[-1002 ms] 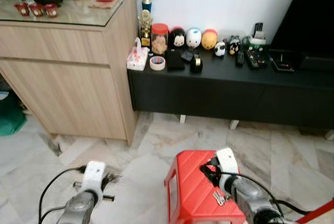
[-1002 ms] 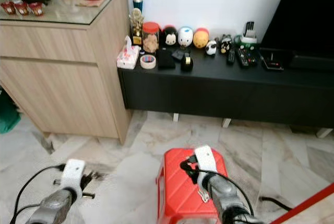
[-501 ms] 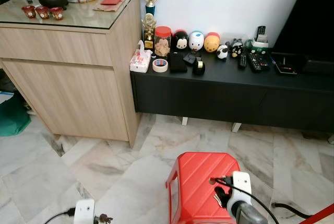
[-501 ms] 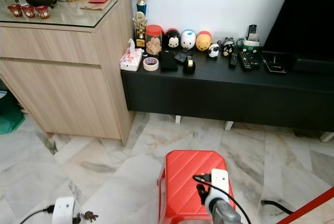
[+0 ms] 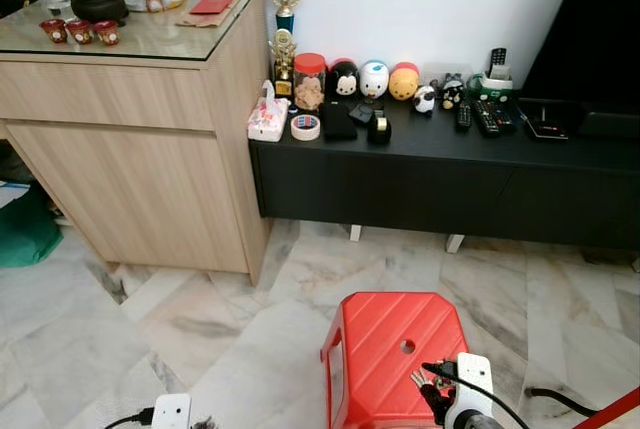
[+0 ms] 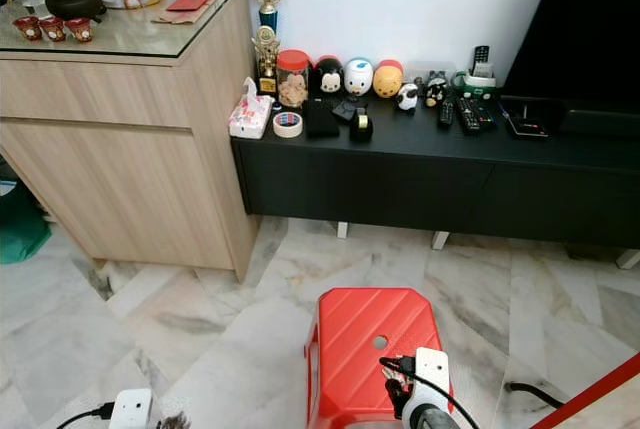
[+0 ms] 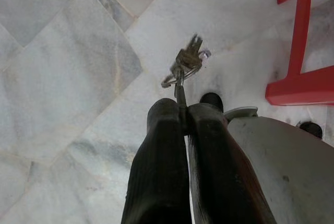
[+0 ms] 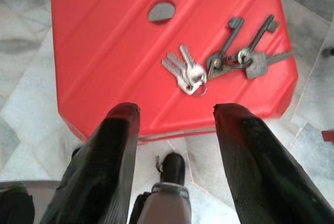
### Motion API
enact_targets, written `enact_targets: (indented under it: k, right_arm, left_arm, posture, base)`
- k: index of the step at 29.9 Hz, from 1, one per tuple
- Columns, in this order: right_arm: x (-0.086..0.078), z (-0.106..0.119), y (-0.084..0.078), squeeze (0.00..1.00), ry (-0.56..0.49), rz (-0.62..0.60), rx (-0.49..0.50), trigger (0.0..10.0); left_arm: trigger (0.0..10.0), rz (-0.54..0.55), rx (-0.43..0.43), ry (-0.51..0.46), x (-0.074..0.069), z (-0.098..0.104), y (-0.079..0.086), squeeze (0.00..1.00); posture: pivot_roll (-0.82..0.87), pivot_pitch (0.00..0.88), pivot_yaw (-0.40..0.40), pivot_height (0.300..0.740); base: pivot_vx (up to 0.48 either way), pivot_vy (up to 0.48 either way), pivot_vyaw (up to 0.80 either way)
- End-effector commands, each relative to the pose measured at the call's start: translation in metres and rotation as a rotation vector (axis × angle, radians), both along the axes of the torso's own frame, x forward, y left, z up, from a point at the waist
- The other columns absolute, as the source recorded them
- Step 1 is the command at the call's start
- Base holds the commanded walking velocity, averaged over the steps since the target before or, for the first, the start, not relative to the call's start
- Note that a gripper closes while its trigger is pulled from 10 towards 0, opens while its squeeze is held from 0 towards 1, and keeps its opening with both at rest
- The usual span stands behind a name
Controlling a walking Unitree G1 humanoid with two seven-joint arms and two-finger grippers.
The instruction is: Hang keys on a hook
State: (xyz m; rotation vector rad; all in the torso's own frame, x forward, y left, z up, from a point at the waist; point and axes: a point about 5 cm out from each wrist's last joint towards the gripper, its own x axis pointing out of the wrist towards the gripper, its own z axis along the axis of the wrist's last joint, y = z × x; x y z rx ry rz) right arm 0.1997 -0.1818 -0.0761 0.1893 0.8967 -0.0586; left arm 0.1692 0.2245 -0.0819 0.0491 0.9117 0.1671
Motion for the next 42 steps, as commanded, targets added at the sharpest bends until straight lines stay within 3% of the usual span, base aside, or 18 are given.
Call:
enact_targets:
  k: [1, 42]
  right_arm:
    - [-0.002, -0.001, 0.002, 0.0, 0.012, 0.005, 0.005, 10.0]
    - [0.003, 0.002, -0.008, 0.0, 0.006, -0.073, -0.021, 10.0]
  left_arm:
    - [10.0, -0.003, -0.004, 0.016, -0.004, -0.002, 0.0, 0.0]
    - [10.0, -0.019, 0.002, 0.048, -0.009, -0.007, -0.01, 0.0]
  posture:
    - [0.08, 0.0, -0.024, 0.74]
    - [0.09, 0.0, -0.048, 0.74]
  base:
    - [-0.296, 0.0, 0.0]
    - [-0.274, 0.0, 0.0]
